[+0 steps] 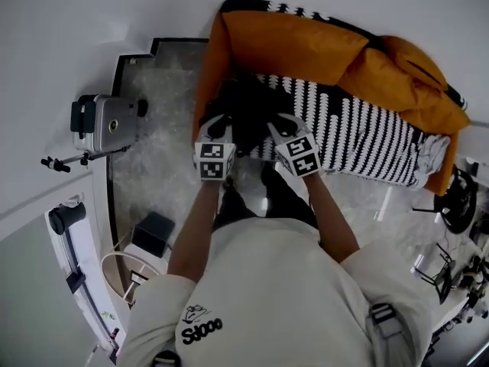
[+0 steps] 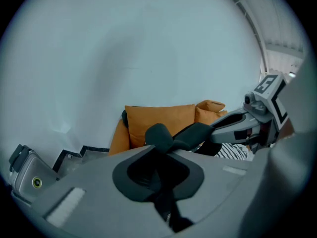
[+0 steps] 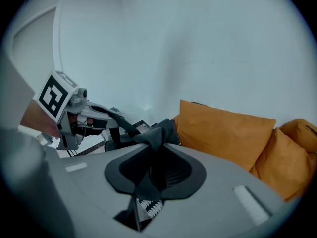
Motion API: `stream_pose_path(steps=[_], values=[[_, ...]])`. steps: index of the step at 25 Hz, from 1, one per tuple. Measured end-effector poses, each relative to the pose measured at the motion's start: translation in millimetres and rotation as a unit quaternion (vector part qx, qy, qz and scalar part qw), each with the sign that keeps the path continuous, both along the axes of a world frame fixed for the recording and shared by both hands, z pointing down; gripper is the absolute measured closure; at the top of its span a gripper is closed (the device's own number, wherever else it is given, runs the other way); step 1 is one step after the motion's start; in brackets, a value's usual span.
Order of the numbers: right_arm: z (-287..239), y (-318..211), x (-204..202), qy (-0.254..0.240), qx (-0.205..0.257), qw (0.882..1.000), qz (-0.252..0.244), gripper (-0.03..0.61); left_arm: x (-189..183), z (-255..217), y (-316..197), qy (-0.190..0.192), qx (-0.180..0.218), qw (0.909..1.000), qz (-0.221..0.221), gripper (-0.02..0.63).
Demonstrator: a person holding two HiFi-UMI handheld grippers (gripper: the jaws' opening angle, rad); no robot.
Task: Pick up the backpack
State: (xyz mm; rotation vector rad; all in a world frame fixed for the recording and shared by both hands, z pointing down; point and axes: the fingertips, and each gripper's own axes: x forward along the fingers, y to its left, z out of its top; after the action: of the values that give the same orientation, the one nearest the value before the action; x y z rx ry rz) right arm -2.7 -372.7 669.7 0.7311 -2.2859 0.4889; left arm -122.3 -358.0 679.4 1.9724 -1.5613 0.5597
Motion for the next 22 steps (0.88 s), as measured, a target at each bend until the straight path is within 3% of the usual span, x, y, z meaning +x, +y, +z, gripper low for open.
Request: stream_pose_path(steps=[4,11,17,22], values=[[-32.9,3.2,11.3,-0.012,0.026,0.999,0.046,0.505,15.9,-24.9,-2.1,0.022,0.023,0.9992,0.024,0.6],[-89.8,15.8,21.8,-0.033,0.076,0.992,0.093,0.509,36.1,-77.4,-6.3,0.026,0.081,0.9938,0.072,0.601],[-140.4,39.8,35.7,-0.052,0.12,0.982,0.133,0.511,45.6,-137.8,3.0,0.03,0.14,0.9836,0.11,0.601],[-186.1,62.6,40.5,-0.074,0.156,0.97,0.17,0.511,49.9,-188.3,15.3,0.037,0.192,0.97,0.145,0.601]])
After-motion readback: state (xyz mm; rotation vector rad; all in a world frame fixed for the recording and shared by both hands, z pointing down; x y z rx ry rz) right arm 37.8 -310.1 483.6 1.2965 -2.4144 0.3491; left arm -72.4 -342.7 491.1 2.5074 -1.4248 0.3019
